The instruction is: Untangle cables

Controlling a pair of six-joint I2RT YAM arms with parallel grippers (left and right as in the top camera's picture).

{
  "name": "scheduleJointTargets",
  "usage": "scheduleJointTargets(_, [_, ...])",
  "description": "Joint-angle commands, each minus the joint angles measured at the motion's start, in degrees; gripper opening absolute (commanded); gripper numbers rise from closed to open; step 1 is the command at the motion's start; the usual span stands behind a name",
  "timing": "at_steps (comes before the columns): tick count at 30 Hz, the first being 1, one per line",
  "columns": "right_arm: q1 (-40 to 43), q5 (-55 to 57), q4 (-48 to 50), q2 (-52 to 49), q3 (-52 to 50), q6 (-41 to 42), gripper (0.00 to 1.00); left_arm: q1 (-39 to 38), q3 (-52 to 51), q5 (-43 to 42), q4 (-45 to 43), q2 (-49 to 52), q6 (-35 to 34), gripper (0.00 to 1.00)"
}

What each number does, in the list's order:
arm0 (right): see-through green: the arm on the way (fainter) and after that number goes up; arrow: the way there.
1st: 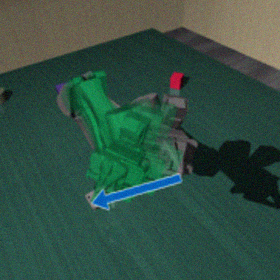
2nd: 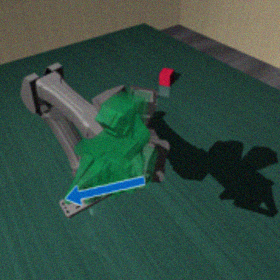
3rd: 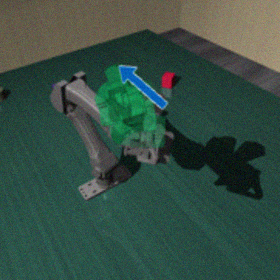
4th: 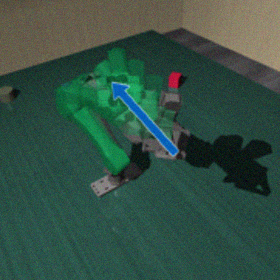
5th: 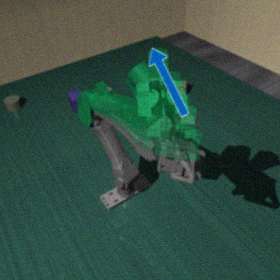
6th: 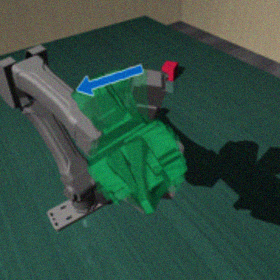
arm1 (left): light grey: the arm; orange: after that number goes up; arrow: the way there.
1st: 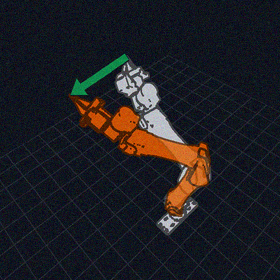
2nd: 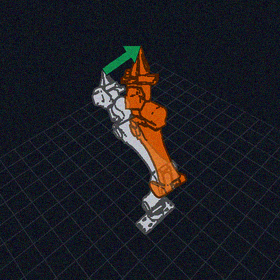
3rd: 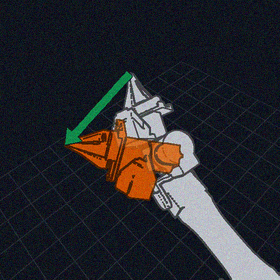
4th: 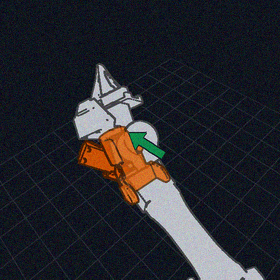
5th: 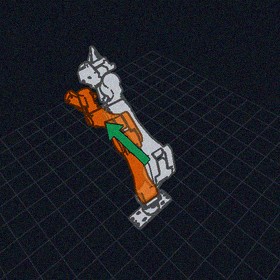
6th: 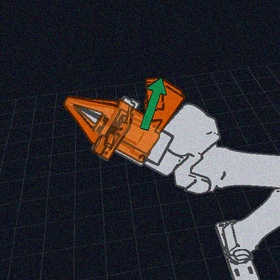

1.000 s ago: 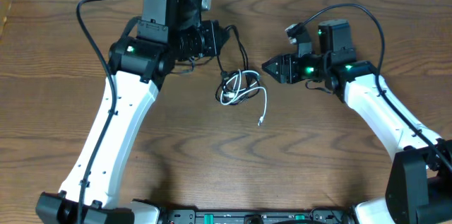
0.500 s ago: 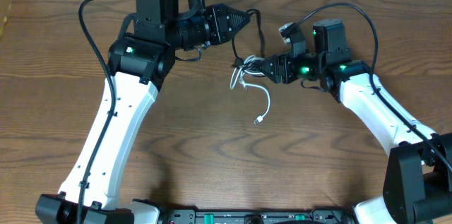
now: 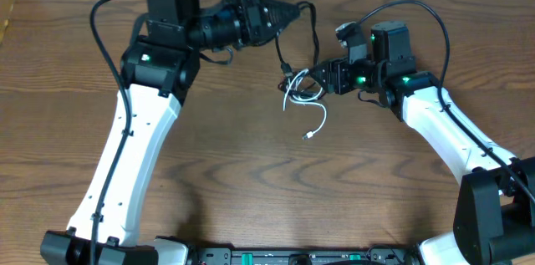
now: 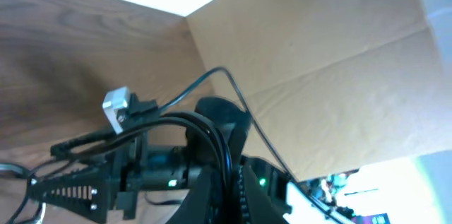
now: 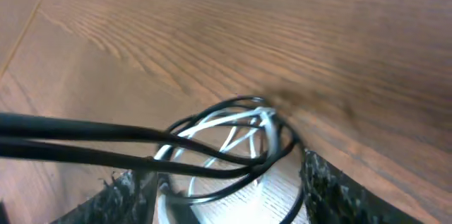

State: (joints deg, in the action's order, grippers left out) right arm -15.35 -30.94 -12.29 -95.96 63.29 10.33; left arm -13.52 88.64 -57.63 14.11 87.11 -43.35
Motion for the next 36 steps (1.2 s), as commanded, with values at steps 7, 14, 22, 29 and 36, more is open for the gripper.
scheduleJointTargets(7, [-2.05,5.99,-0.59,-2.62,0.94,14.21,0.49,0.61,0.52,-2.56,-7.72,-1.03,-9.55,0.07])
scheduleJointTargets(14, [-2.99,11.04,-4.70,-8.13,0.94,26.91,0.16,0.96,0.52,-0.76,-10.45,-1.03,-9.88,0.08])
scheduleJointTargets(22, [1.36,20.55,-12.41,-9.70,0.94,24.98,0.08,9.60,0.52,0.87,-14.64,-1.03,-13.33,0.07])
scheduleJointTargets(29, [5.62,18.62,-13.73,-9.70,0.94,15.43,0.10,19.12,0.52,-0.35,-13.25,-1.03,-13.53,0.07])
scheduleJointTargets(36, [5.88,8.15,-15.98,-9.68,0.94,6.21,0.01,20.65,0.50,3.17,0.92,-1.03,0.76,0.07])
